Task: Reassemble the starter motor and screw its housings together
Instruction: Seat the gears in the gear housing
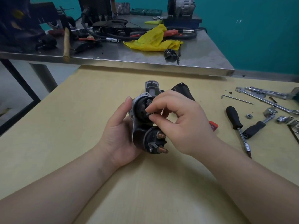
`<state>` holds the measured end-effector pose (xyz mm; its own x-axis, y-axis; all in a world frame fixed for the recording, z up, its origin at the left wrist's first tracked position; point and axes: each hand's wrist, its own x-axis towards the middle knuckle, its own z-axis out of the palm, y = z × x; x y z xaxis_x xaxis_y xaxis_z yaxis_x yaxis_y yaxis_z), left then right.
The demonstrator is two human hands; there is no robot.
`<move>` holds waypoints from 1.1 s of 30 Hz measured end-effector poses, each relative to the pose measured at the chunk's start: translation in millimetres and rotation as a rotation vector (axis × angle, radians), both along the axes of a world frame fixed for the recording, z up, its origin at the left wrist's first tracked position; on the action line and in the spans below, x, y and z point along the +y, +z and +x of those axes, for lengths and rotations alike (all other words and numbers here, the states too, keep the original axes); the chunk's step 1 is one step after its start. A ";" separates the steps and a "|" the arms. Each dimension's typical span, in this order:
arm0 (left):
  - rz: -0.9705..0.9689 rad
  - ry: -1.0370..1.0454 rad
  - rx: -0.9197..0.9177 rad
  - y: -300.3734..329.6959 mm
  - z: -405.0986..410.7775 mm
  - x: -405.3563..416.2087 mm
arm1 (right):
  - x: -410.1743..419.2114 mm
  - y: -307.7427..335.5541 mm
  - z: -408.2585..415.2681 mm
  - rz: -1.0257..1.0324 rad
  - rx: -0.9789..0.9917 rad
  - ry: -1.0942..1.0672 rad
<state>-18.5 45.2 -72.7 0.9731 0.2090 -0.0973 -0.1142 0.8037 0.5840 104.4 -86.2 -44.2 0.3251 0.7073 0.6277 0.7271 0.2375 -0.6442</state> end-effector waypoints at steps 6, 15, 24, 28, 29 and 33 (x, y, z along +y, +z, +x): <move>0.012 -0.001 0.047 -0.2 0.6 -4.8 | 0.7 -4.0 5.2 -0.032 -0.054 -0.024; 0.018 0.014 0.069 0.3 1.7 -9.0 | -0.6 -0.1 4.2 -0.037 -0.111 -0.058; 0.042 -0.015 0.097 -1.7 1.9 -5.8 | -2.7 7.9 1.8 -0.132 0.146 -0.079; 0.055 -0.074 0.065 -3.7 0.8 -5.1 | -0.2 7.9 1.7 -0.210 0.312 -0.018; 0.048 -0.089 0.056 -3.7 0.7 -5.0 | 0.0 7.3 1.6 -0.220 0.329 -0.014; 0.011 -0.106 0.047 -4.0 0.5 -2.9 | 0.6 7.7 1.1 -0.260 0.305 -0.046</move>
